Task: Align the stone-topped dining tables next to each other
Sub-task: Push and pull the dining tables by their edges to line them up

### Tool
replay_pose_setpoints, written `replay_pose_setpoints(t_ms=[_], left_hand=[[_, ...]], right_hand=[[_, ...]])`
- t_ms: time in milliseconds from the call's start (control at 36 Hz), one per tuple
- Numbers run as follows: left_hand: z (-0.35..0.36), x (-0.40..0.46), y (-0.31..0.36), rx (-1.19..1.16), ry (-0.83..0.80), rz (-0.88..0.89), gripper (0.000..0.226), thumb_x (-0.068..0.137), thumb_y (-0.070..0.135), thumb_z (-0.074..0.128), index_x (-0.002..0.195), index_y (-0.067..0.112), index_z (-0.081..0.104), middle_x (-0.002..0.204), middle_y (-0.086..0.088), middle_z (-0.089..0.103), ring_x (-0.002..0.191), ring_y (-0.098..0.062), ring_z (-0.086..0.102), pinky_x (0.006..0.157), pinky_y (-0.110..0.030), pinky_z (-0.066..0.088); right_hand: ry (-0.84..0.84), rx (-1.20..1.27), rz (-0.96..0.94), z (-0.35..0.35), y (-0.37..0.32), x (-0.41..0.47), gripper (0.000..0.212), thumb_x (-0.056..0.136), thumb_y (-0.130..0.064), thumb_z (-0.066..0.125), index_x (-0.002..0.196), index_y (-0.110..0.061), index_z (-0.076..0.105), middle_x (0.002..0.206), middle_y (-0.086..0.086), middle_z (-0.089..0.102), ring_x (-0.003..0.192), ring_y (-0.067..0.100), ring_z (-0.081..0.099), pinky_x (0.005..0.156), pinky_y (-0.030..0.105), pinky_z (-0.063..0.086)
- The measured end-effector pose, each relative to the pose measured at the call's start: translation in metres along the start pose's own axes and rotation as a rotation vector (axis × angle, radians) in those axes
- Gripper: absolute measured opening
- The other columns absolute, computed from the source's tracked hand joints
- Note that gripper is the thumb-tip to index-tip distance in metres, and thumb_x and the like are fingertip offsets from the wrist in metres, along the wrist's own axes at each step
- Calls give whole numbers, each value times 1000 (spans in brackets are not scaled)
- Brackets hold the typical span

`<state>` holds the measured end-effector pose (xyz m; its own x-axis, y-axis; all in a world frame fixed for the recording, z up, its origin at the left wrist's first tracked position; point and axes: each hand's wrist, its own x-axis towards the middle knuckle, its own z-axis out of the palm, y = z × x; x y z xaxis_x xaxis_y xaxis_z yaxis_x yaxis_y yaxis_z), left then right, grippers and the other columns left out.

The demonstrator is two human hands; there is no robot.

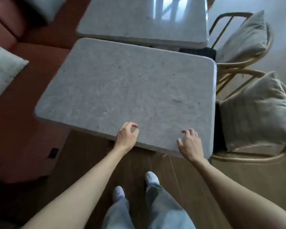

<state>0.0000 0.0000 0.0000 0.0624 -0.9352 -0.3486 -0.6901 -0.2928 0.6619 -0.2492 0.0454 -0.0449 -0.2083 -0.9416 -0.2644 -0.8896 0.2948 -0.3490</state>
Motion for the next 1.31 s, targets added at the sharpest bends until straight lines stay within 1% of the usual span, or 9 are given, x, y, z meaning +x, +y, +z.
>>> replay_pose_setpoints(t_ms=[111, 167, 250, 389, 556, 750, 917, 1083, 1306], left_hand=[[17, 20, -18, 202, -159, 201, 34, 96, 20, 55, 129, 11, 58, 149, -6, 46, 139, -24, 37, 116, -35, 26], [26, 33, -26, 262, -183, 294, 39, 96, 22, 54, 134, 13, 55, 153, -5, 41, 142, -25, 33, 118, -41, 24], [38, 46, -45, 368, -177, 381, 44, 97, 26, 53, 139, 14, 51, 155, -5, 39, 142, -24, 32, 117, -41, 19], [55, 48, -80, 556, -75, 577, 52, 94, 33, 53, 141, 13, 43, 151, -6, 39, 134, -30, 37, 115, -40, 15], [72, 52, -95, 755, 79, 729, 58, 96, 40, 33, 142, 4, 37, 142, -16, 43, 131, -35, 39, 118, -51, 20], [76, 57, -92, 957, 94, 801, 58, 95, 36, 27, 134, -6, 38, 137, -27, 43, 125, -43, 42, 117, -55, 22], [79, 59, -92, 917, 160, 829, 55, 94, 35, 34, 131, -5, 41, 134, -28, 46, 121, -44, 43, 116, -55, 24], [82, 63, -93, 884, 268, 882, 54, 91, 33, 38, 128, -5, 44, 129, -28, 48, 113, -43, 42, 110, -56, 30], [81, 60, -90, 919, 260, 865, 54, 91, 33, 36, 127, -7, 45, 128, -31, 48, 111, -46, 45, 107, -57, 32]], right_hand=[[43, -116, 48, 25, 6, -21, 35, 92, -25, 53, 121, -5, 52, 136, 15, 48, 127, 34, 43, 102, 43, 33], [104, -121, 47, 37, 5, -22, 39, 93, -28, 53, 124, -5, 50, 138, 14, 46, 130, 33, 41, 106, 43, 30], [174, -133, 53, 51, 3, -22, 44, 93, -34, 51, 128, -7, 46, 139, 12, 44, 131, 31, 39, 109, 40, 27], [318, -174, 40, 73, 9, -16, 45, 92, -43, 44, 125, -12, 44, 133, 8, 43, 123, 29, 39, 108, 41, 26], [461, -288, -80, 86, 26, 5, 43, 91, -45, 42, 113, -8, 42, 112, 14, 43, 101, 31, 40, 97, 44, 30], [523, -280, -190, 89, 34, 6, 38, 91, -43, 42, 106, -8, 42, 108, 17, 43, 99, 32, 41, 92, 45, 35], [514, -312, -232, 87, 37, 8, 44, 90, -44, 42, 113, -7, 48, 115, 19, 48, 108, 33, 46, 99, 46, 34], [497, -347, -229, 84, 38, 9, 44, 87, -41, 45, 114, -7, 52, 115, 20, 52, 104, 38, 49, 94, 50, 37], [485, -327, -214, 84, 34, 7, 41, 86, -39, 48, 109, -6, 55, 111, 19, 53, 102, 37, 51, 92, 50, 38]])
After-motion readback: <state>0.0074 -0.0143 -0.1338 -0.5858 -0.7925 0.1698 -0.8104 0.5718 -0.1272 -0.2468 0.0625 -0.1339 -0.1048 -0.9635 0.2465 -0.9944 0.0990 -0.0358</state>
